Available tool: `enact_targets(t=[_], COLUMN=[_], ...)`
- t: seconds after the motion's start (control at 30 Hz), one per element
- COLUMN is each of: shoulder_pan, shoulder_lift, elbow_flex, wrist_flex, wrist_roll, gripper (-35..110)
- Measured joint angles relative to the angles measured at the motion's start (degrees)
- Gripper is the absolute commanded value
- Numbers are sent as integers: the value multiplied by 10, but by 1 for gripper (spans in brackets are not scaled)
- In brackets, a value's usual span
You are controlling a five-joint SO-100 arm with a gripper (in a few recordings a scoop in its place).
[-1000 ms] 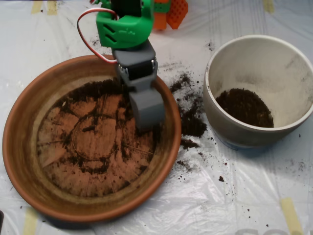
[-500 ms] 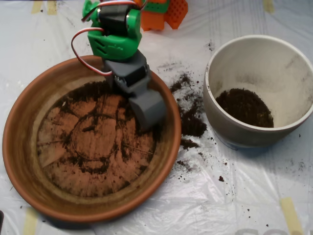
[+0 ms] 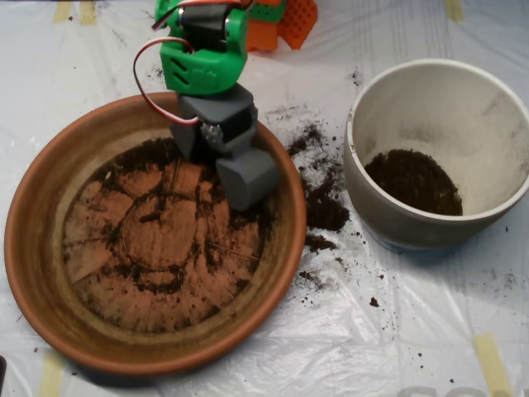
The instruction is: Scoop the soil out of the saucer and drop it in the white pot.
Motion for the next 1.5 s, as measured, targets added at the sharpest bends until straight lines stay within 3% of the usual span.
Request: enact_targets(t=[0.5, 0.7, 1.07, 1.5], shoulder_pan=[-32, -32, -30, -113], shoulder_lift=[94, 89, -59, -69], elbow_flex=[73, 67, -188, -482], wrist_flex=[-30, -26, 175, 370], wrist_roll=[17, 18, 190, 402], gripper=[0, -1, -1, -1])
